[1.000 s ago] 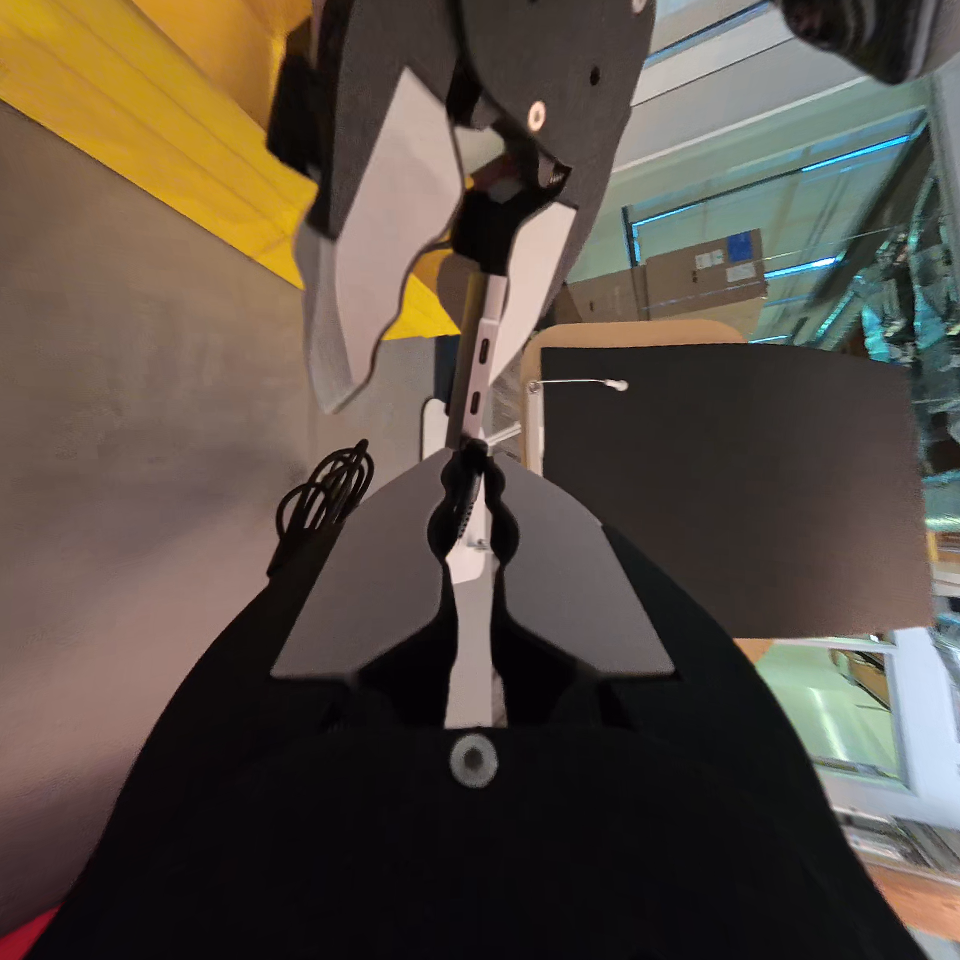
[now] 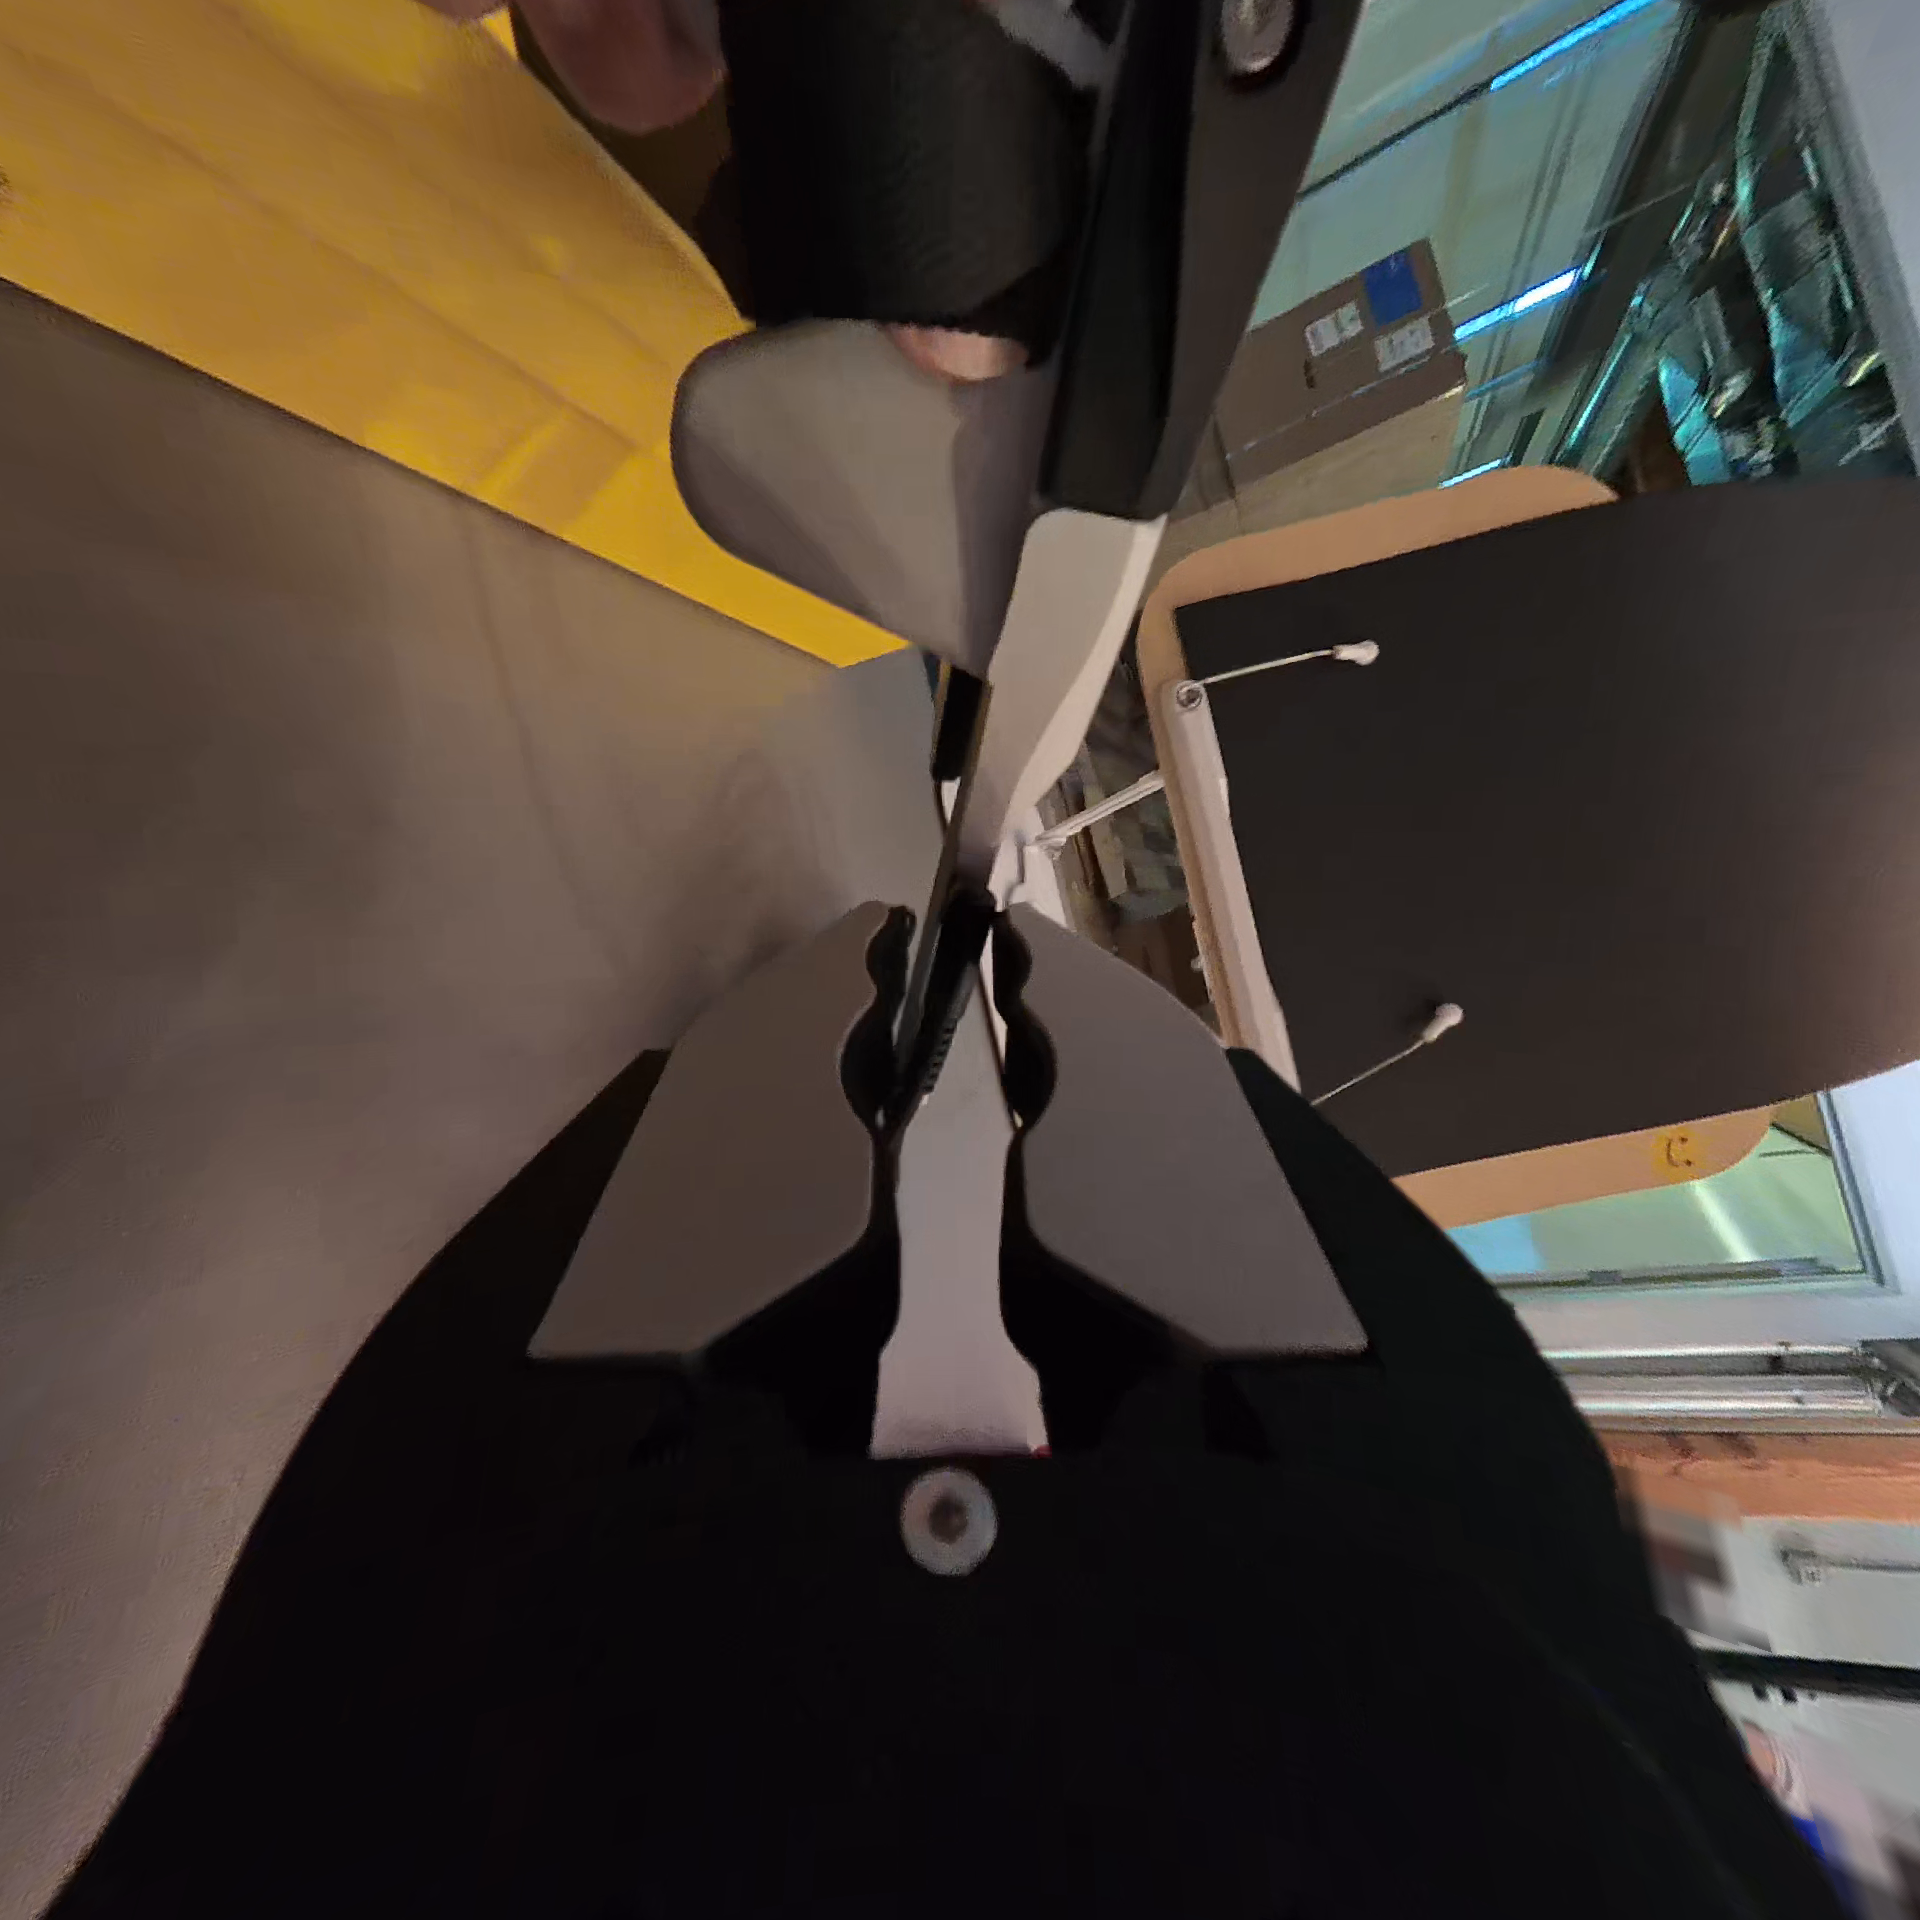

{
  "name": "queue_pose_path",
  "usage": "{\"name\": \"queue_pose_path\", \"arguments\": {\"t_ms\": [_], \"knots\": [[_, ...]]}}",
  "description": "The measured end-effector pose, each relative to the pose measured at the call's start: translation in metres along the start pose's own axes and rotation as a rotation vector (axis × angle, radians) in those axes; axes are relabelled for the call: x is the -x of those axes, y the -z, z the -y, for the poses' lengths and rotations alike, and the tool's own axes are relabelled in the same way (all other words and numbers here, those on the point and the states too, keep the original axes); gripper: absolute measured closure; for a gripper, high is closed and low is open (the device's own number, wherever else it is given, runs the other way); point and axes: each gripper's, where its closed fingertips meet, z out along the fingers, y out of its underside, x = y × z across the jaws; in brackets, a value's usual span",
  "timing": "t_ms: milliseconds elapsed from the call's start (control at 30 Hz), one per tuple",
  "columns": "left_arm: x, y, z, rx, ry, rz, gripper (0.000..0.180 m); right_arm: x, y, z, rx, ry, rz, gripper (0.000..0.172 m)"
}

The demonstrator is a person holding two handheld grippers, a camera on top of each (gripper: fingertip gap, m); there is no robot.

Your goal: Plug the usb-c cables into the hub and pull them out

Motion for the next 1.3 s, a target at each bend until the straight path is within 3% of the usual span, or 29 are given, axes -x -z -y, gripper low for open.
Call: {"name": "queue_pose_path", "arguments": {"t_ms": [467, 1300], "knots": [[0.002, -0.017, -0.008, 0.023, -0.059, 0.194, 0.155, 0.009, 0.005, -0.015, 0.103, -0.093, -0.114, 0.163], [0.004, -0.016, -0.01, 0.044, -0.02, 0.163, 0.155, 0.01, 0.002, -0.016, 0.076, -0.111, -0.106, 0.162]]}}
